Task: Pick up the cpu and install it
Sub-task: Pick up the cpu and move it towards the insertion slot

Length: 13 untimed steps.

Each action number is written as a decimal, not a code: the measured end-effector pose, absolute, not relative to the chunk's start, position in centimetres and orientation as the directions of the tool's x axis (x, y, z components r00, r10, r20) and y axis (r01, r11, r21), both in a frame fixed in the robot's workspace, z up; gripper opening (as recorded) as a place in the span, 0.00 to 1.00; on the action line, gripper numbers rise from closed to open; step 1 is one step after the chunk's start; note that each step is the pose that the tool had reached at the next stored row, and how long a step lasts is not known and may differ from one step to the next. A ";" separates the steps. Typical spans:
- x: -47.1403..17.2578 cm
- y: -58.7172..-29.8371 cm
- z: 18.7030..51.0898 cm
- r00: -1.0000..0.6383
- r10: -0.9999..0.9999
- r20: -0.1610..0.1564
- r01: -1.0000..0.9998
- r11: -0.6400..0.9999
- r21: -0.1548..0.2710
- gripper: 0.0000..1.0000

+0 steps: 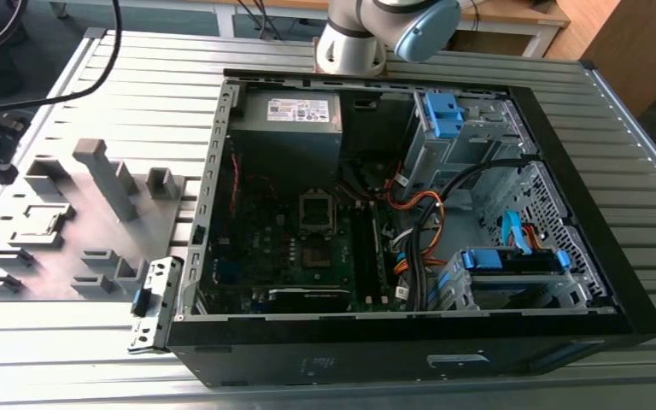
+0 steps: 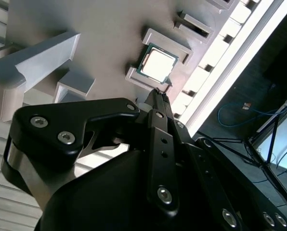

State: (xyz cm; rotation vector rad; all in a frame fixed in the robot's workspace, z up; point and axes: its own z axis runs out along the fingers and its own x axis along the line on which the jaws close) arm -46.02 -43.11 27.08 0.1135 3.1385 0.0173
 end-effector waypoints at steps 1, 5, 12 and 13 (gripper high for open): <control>-46.1 -43.1 27.0 -0.997 0.072 0.000 0.072 0.997 0.011 0.11; -46.2 -43.1 26.4 -0.998 0.069 -0.001 0.069 0.998 0.011 0.11; -46.3 -43.2 25.2 -0.998 0.065 -0.001 0.065 0.998 0.011 0.11; -46.3 -43.2 25.0 -0.998 0.064 -0.001 0.064 0.998 0.011 0.11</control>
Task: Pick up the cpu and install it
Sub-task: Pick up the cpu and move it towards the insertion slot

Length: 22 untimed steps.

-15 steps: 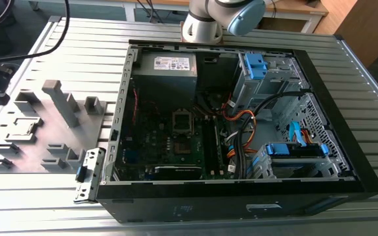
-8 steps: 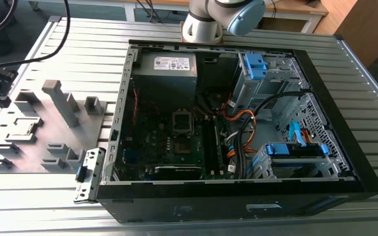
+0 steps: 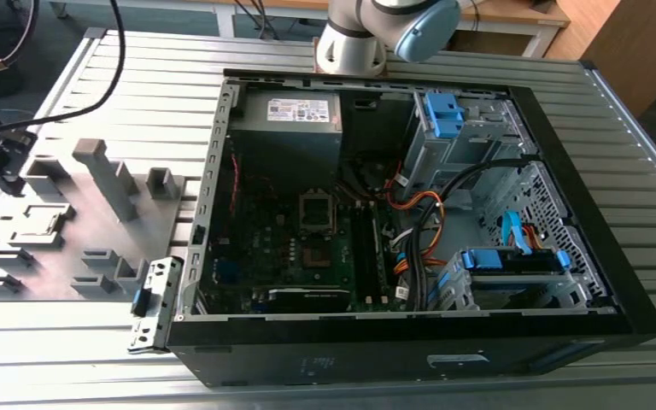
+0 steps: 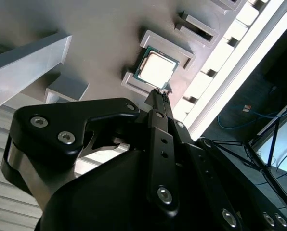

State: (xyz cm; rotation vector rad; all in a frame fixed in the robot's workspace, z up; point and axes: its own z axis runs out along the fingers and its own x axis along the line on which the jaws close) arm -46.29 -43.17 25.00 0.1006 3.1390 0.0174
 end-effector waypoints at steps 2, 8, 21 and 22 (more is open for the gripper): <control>-46.3 -43.2 24.6 -0.998 0.063 -0.001 0.063 0.998 0.011 0.11; -46.3 -43.2 23.6 -0.998 0.060 -0.001 0.060 0.998 0.011 0.11; -46.3 -43.4 22.2 -0.999 0.054 -0.001 0.054 0.998 0.011 0.11; -46.3 -43.4 22.1 -0.999 0.053 -0.001 0.053 0.999 0.011 0.11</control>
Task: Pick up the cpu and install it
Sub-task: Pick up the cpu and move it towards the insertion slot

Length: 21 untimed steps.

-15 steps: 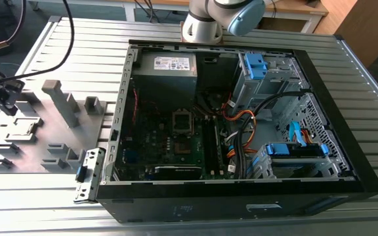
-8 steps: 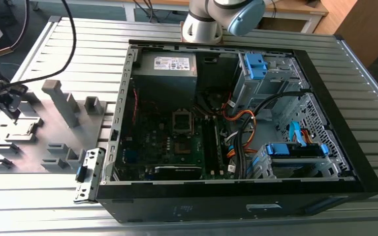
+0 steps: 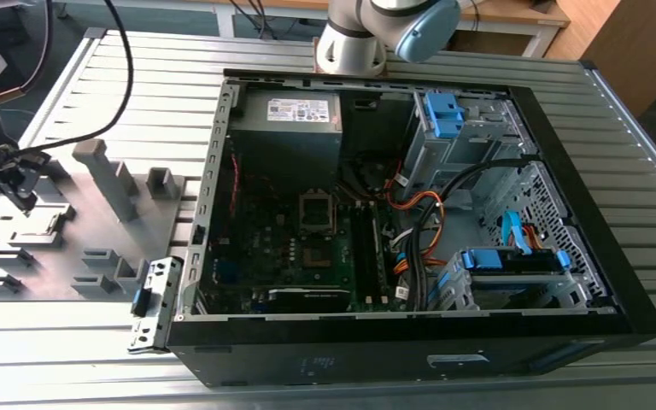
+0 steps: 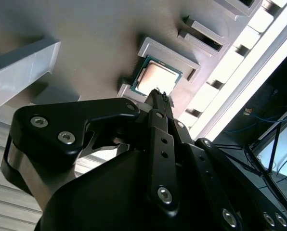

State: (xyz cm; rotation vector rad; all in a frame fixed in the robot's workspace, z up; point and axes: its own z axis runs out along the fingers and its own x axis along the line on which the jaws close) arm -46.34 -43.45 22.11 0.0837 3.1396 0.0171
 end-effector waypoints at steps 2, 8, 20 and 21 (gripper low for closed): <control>-46.4 -43.6 21.9 -0.999 0.052 0.000 0.052 0.999 0.011 0.11; -46.4 -43.9 21.4 -0.999 0.050 -0.001 0.050 0.999 0.011 0.11; -46.4 -44.0 20.9 -0.999 0.049 -0.001 0.049 0.999 0.011 0.11; -46.4 -44.0 20.8 -0.999 0.049 0.000 0.049 0.999 0.011 0.11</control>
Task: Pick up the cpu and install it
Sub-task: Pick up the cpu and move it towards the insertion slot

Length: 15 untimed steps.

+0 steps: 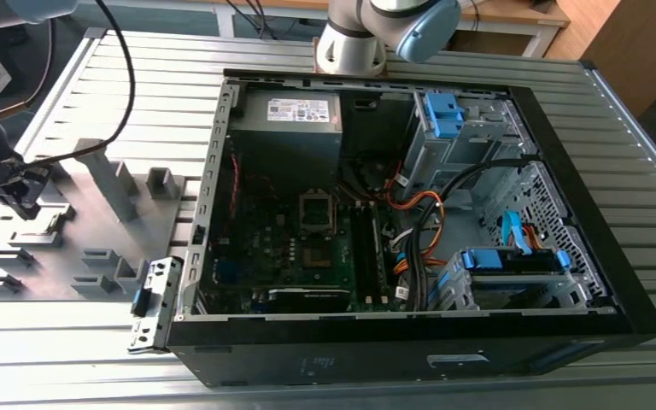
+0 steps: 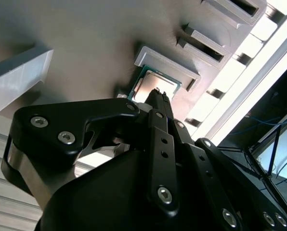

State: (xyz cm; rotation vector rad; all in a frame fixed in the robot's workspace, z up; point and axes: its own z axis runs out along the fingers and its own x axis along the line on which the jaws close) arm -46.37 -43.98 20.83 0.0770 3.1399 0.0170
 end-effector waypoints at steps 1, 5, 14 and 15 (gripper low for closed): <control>-46.4 -44.0 20.7 -0.999 0.049 -0.001 0.049 0.999 0.011 0.11; -46.4 -44.1 20.6 -0.999 0.049 0.000 0.049 0.999 0.011 0.11; -46.4 -44.1 20.6 -0.999 0.049 -0.001 0.049 0.999 0.011 0.11; -46.4 -44.1 20.6 -0.999 0.049 -0.001 0.049 0.999 0.011 0.11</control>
